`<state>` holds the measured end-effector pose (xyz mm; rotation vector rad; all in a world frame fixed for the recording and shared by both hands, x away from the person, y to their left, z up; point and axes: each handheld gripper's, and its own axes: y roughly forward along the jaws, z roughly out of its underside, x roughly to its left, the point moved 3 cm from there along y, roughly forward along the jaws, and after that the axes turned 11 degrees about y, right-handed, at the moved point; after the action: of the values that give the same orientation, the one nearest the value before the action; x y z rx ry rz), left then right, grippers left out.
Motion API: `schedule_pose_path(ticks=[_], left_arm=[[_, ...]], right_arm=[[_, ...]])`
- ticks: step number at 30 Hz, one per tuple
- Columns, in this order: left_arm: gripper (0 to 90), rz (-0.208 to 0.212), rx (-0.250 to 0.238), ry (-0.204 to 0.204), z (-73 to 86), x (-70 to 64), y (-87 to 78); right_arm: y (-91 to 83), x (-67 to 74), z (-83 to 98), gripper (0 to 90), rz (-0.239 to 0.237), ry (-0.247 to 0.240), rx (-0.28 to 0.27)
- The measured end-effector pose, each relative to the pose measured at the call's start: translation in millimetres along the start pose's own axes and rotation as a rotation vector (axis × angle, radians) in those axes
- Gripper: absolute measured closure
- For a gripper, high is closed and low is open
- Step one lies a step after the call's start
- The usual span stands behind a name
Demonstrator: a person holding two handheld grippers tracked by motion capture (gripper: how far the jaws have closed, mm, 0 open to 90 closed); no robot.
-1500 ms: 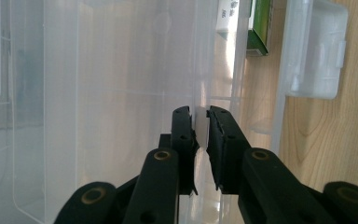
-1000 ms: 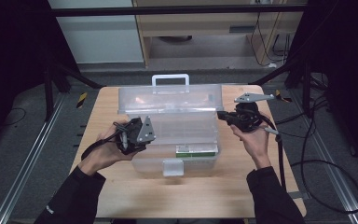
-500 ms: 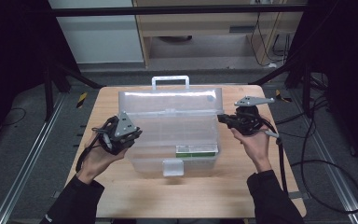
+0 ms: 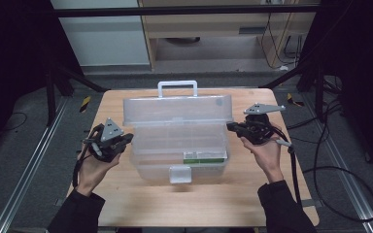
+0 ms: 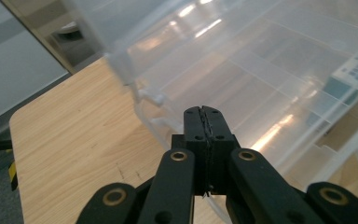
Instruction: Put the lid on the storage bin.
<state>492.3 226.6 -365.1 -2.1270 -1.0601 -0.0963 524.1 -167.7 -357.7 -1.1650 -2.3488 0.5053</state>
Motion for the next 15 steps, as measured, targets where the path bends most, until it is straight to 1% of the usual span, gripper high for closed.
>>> schedule_pose_path(ticks=[2,9,12,15], left_arm=[[89.1,-0.009,-0.010,-0.021,2.2,1.5,0.9],[89.2,-0.027,-0.032,-0.059,7.4,3.2,2.2],[89.2,-0.025,-0.036,-0.066,10.1,2.7,1.9],[89.1,-0.032,-0.039,-0.056,12.7,-0.4,0.7]], right_arm=[[-0.2,0.2,1.5,90.0,0.001,-0.004,0.002],[-0.9,1.8,11.0,90.0,0.008,-0.011,0.003],[-1.3,3.2,15.3,90.0,0.030,-0.028,0.009],[-1.3,4.1,19.9,90.0,0.039,-0.037,0.014]])
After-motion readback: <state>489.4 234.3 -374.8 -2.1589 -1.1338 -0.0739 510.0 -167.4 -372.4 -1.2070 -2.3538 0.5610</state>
